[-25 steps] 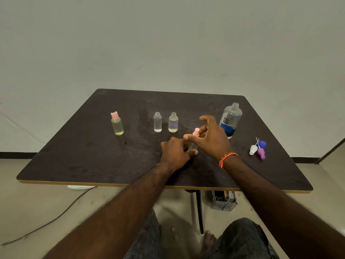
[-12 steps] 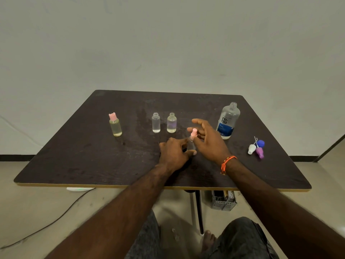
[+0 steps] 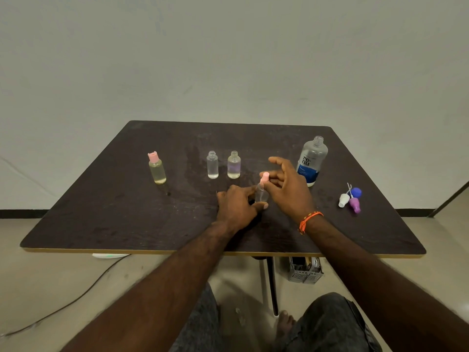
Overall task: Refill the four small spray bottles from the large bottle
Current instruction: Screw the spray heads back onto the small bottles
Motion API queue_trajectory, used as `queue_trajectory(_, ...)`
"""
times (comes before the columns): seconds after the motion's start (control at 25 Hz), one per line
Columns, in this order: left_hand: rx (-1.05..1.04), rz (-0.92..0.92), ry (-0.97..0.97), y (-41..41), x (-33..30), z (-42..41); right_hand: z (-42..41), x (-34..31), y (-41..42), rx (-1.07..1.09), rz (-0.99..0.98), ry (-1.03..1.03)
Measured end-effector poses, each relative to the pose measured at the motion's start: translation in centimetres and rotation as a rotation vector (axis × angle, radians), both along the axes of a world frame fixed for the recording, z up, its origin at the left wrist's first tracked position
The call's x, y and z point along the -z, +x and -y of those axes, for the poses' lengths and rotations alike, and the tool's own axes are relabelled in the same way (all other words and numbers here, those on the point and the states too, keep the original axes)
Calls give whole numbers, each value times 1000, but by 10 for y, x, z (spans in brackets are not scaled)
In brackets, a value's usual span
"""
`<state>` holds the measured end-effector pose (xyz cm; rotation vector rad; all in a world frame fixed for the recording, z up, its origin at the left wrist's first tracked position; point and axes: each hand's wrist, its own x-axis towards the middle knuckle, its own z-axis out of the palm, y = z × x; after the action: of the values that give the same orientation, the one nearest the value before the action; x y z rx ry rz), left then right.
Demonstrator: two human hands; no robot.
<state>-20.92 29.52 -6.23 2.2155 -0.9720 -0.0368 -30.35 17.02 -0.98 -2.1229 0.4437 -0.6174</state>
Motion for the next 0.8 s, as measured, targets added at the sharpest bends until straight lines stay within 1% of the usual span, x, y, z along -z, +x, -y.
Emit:
queue_trajectory(0.08, -14, 1, 26, 0, 1, 2, -3, -2, 2, 74, -24, -91)
queue_trajectory(0.16, -21, -17, 20, 0, 1, 1, -9, -5, 6, 36, -56, -143)
queue_trajectory(0.28, 4, 5, -6, 0, 2, -1, -9, -3, 9, -17, -85, -112)
queue_trajectory(0.4, -14, 18, 21, -1, 1, 1, -2, -4, 7, 25, -100, -58)
queue_trajectory(0.48, -17, 19, 45, -1, 0, 2, -3, -3, 6, 71, -106, -71)
queue_trajectory(0.64, 0, -56, 48, 1, -4, -3, -10, 9, 4, 152, -125, -87)
queue_trajectory(0.8, -20, -21, 127, 12, -9, -24, -24, 12, 10, 64, -153, 0)
